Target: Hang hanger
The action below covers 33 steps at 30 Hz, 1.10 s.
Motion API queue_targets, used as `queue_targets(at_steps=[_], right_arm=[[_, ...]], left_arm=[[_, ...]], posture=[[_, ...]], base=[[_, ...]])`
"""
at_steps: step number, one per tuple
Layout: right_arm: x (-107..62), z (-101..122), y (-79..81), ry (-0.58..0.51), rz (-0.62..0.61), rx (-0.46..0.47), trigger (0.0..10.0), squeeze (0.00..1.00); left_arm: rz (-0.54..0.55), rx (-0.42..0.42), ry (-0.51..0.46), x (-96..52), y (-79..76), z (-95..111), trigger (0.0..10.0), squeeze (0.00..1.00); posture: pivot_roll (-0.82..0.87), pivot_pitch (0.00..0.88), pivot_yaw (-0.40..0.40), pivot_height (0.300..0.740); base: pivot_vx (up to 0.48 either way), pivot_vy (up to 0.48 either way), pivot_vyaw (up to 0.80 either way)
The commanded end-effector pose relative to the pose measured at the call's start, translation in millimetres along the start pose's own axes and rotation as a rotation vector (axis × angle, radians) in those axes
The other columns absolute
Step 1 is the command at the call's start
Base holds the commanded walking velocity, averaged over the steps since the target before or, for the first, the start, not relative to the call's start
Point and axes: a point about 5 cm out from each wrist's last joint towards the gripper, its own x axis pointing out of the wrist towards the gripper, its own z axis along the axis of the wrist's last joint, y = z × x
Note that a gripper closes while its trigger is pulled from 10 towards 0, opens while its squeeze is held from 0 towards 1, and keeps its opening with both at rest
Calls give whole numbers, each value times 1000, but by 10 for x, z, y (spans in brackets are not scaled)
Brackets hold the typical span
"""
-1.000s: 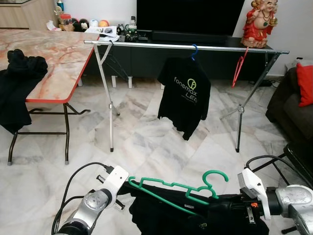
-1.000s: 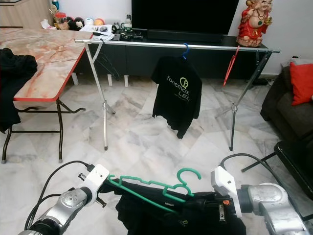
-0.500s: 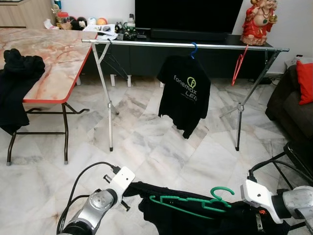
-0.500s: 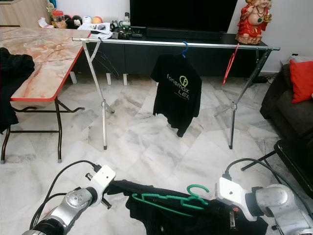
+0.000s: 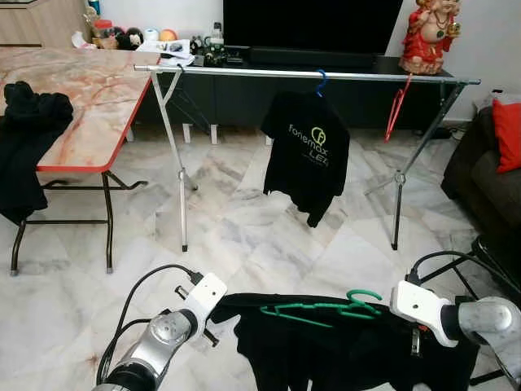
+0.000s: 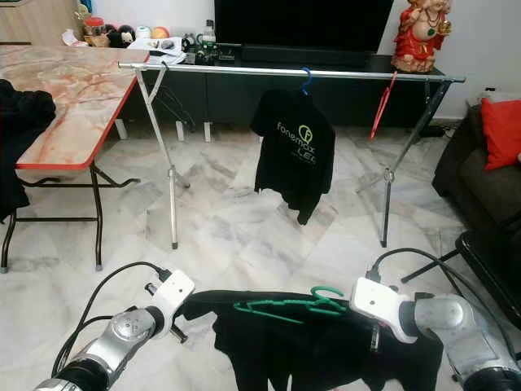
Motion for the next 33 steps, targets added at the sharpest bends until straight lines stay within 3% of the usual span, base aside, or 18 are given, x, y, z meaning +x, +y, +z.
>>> queue_targets(at_steps=[1, 9, 14, 21, 24, 30, 33], right_arm=[[-170, -143, -120, 41, -106, 69, 0, 0], [-68, -46, -105, -76, -107, 105, 0, 0], [-27, 109, -136, -212, -103, 149, 0, 0], [58, -27, -13, -73, -21, 83, 0, 0], [100, -140, 101, 21, 48, 44, 0, 0], [146, -236, 120, 110, 13, 17, 0, 0], [214, -242, 124, 124, -30, 26, 0, 0]], left_arm=[[57, -1, 117, -120, 188, -265, 0, 0], [25, 28, 139, -116, 136, -299, 0, 0], [10, 56, 160, -124, 118, -336, 0, 0], [11, 54, 152, -117, 139, -299, 0, 0], [45, 64, 128, -130, 260, -221, 0, 0], [60, 57, 103, -138, 364, -132, 0, 0], [8, 34, 77, -157, 404, -53, 0, 0]], posture=[[15, 112, -43, 740], [17, 106, -45, 740], [10, 99, -45, 740], [13, 94, -47, 740], [15, 91, -46, 740], [21, 89, -45, 740], [25, 93, -45, 740]], base=[[0, 0, 0], [0, 0, 0], [0, 0, 0], [0, 0, 0], [0, 0, 0], [0, 0, 0], [0, 0, 0]])
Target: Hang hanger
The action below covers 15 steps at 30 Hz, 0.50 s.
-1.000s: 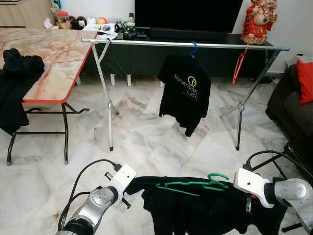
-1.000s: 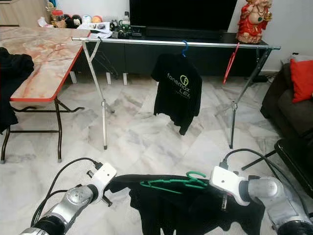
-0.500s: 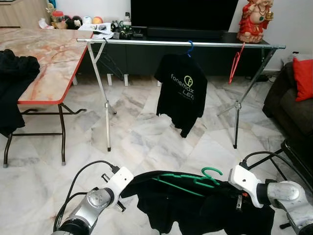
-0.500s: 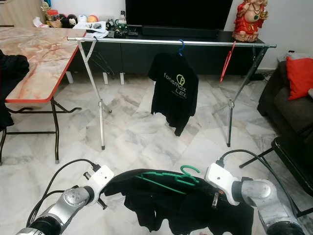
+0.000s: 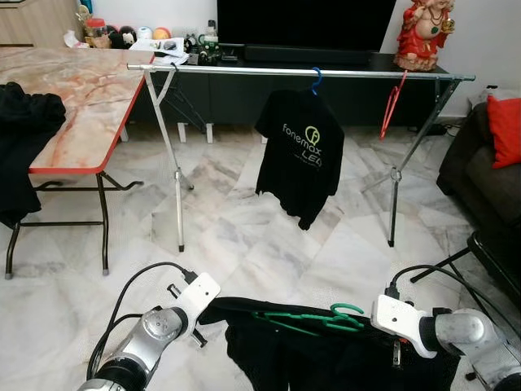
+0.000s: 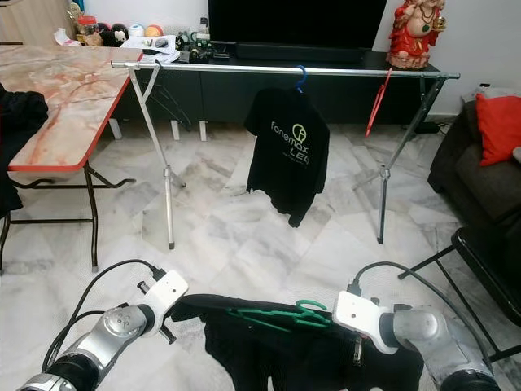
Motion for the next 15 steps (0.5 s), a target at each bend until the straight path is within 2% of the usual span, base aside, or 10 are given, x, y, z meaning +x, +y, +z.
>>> queue_targets(at_steps=[1, 2, 6, 8, 11, 15], right_arm=[[-76, -183, -39, 97, -70, 48, 0, 0], [-45, -173, -68, 110, -124, 46, 0, 0], [38, -137, -75, 96, -173, 80, 0, 0], [101, -107, -27, 77, -146, 91, 0, 0], [281, -47, 121, 51, -101, 100, 0, 0], [408, 1, 202, 37, -97, 119, 0, 0]], left_arm=[[30, -37, 29, -127, 251, -70, 0, 0], [-33, -27, 14, -151, 231, -35, 0, 0], [-107, -26, -40, -201, 217, 58, 0, 0], [-123, -33, -72, -221, 223, 125, 0, 0], [-196, -39, -161, -293, 193, 350, 0, 0], [-279, -21, -230, -400, 145, 543, 0, 0]], posture=[[25, 93, -45, 740], [28, 94, -45, 740], [33, 97, -45, 740], [37, 97, -45, 740], [56, 97, -43, 740], [63, 97, -42, 740]], base=[[0, 0, 0], [0, 0, 0], [0, 0, 0], [0, 0, 0], [0, 0, 0], [0, 0, 0]])
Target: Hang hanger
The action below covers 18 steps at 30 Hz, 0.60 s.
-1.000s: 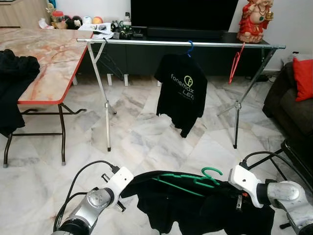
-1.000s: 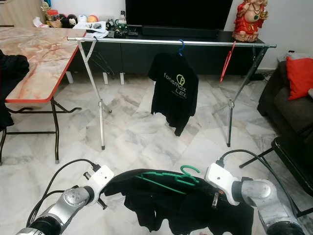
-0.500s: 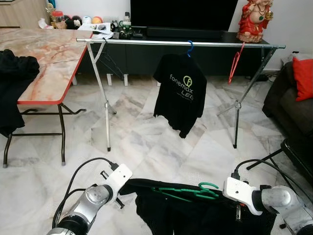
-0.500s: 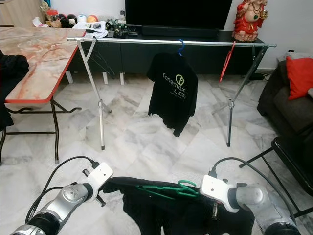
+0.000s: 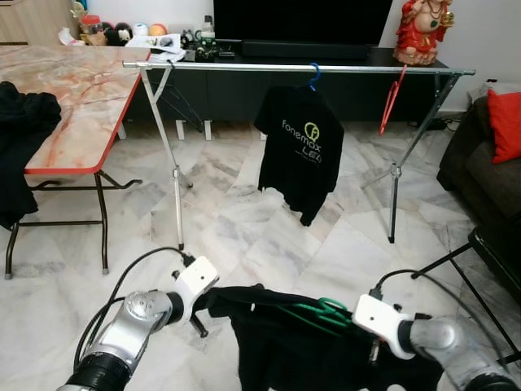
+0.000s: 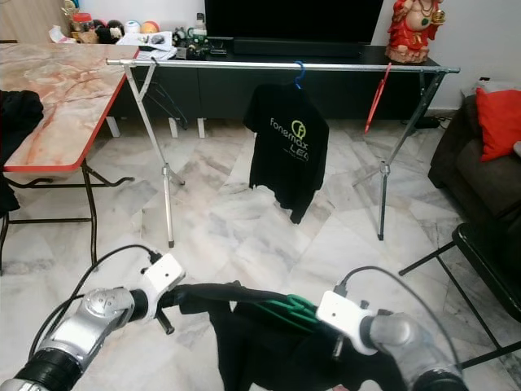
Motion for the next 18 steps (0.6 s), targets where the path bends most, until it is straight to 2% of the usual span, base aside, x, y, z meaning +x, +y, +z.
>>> queue_targets(at_steps=[1, 5, 7, 12, 13, 14, 16, 17, 18], right_arm=[[16, -53, 20, 18, -26, 33, 0, 0], [83, 72, -35, -51, -116, 130, 0, 0], [116, 231, -91, -152, -153, 200, 0, 0], [127, 417, -195, -262, -223, 274, 0, 0], [133, 501, -200, -329, -198, 320, 0, 0], [137, 544, -189, -362, -170, 331, 0, 0], [139, 624, -161, -420, -121, 322, 0, 0], [139, 651, -159, -437, -116, 322, 0, 0], [140, 650, -159, -436, -118, 323, 0, 0]], left_arm=[[-42, 2, -52, -68, -16, 138, 0, 0], [-147, 26, -83, -108, -132, 275, 0, 0], [-253, 56, -72, -140, -283, 316, 0, 0], [-376, 72, -51, -177, -485, 356, 0, 0], [-384, 83, -33, -163, -521, 344, 8353, 0], [-378, 88, -23, -154, -523, 332, 10000, 0], [-362, 85, -24, -145, -515, 338, 10000, 0], [-355, 73, -46, -149, -504, 375, 10000, 67], [-357, 71, -63, -154, -506, 405, 10000, 1000]], posture=[[63, 97, -42, 740], [74, 93, -38, 740], [75, 92, -36, 740], [78, 90, -33, 740], [81, 88, -32, 740], [80, 88, -32, 740], [78, 88, -33, 740], [78, 88, -33, 740], [76, 90, -33, 740]], base=[[0, 0, 0], [0, 0, 0], [0, 0, 0], [0, 0, 0], [0, 0, 0], [0, 0, 0], [0, 0, 0], [0, 0, 0], [0, 0, 0]])
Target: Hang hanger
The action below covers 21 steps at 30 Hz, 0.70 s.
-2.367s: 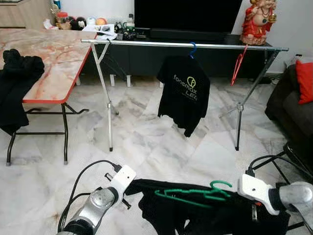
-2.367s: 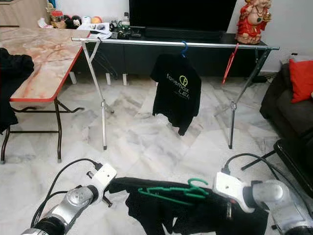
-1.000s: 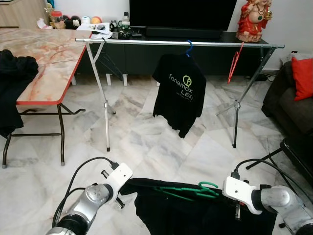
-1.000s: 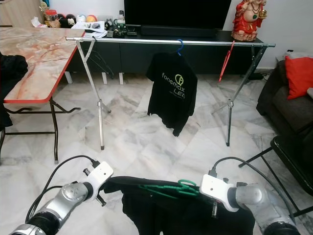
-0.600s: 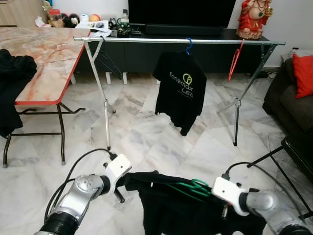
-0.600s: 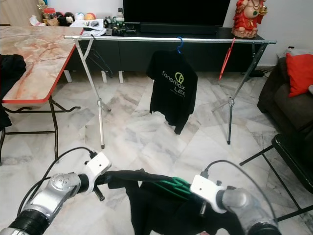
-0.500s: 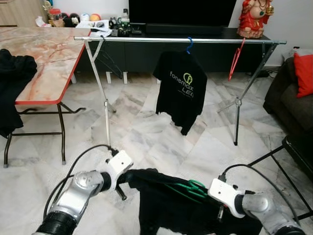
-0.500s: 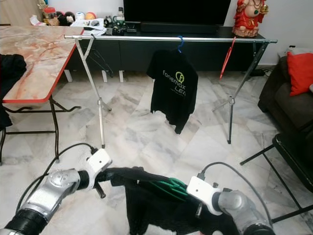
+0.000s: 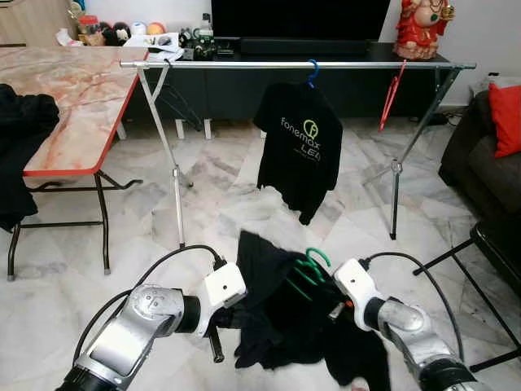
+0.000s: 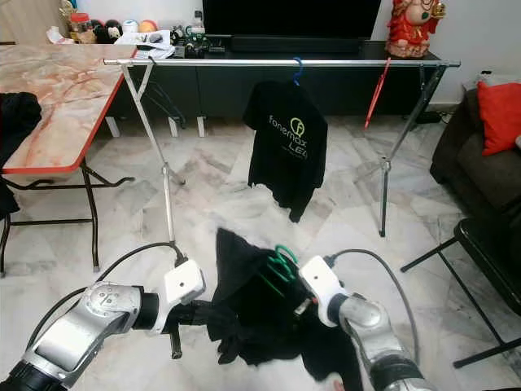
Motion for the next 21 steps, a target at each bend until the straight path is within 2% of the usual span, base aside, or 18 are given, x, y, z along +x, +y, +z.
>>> queue_targets(at_steps=[1, 5, 8, 14, 17, 18, 21], right_arm=[[-24, 77, -45, -50, -15, 0, 0, 0], [-14, 45, -31, -34, -16, -2, 0, 0], [-2, 59, -19, -48, -10, 13, 0, 0], [-4, 74, -9, -39, 29, -25, 0, 0], [-72, 29, -1, -4, 125, -84, 0, 0], [-72, 29, -1, -4, 125, -84, 0, 0], [-179, -35, -8, 34, 227, -113, 0, 0]], left_arm=[[-7, 13, -42, -11, -14, 104, 10000, 1000], [-20, 16, -42, -23, -43, 145, 10000, 1000], [-13, 23, 3, -41, -39, 92, 10000, 1000], [23, 14, 4, -109, 4, 72, 10000, 1000], [54, 14, 15, -185, 60, 46, 10000, 1000], [54, 14, 15, -185, 60, 46, 10000, 1000], [61, 13, 26, -255, 86, 25, 10000, 1000]], posture=[[79, 90, -33, 740], [82, 89, -32, 740], [81, 89, -31, 740], [84, 89, -35, 740], [86, 87, -38, 740], [86, 87, -38, 740], [89, 85, -42, 740]], base=[[0, 0, 0], [0, 0, 0], [0, 0, 0], [0, 0, 0], [0, 0, 0], [0, 0, 0], [0, 0, 0]])
